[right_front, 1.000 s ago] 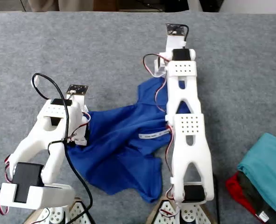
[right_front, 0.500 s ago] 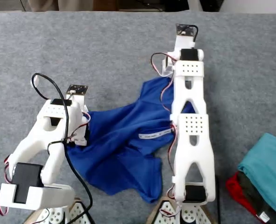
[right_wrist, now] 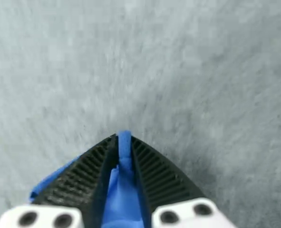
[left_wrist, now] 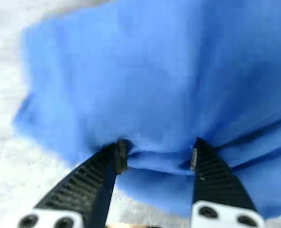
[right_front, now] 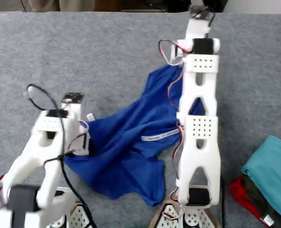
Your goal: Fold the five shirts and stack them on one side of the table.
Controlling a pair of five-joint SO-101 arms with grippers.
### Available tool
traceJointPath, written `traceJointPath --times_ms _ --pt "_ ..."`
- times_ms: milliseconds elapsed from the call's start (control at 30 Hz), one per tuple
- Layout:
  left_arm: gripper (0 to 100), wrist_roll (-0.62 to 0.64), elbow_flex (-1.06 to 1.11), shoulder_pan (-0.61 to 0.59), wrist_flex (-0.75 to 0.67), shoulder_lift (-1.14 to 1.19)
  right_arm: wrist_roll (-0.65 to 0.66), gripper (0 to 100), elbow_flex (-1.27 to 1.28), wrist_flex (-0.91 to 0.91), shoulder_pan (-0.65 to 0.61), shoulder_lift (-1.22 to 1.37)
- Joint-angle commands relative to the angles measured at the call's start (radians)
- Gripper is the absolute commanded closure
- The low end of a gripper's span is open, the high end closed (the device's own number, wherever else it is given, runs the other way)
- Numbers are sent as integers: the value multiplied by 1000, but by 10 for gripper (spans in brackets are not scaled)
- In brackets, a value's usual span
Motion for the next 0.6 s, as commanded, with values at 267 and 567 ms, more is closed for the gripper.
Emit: traceJointPath --times_ms 267,567 --pt "767 6 -322 -236 144 -113 -63 993 -51 -203 30 61" --pt "767 232 -482 -304 -51 269 17 993 -50 -285 58 265"
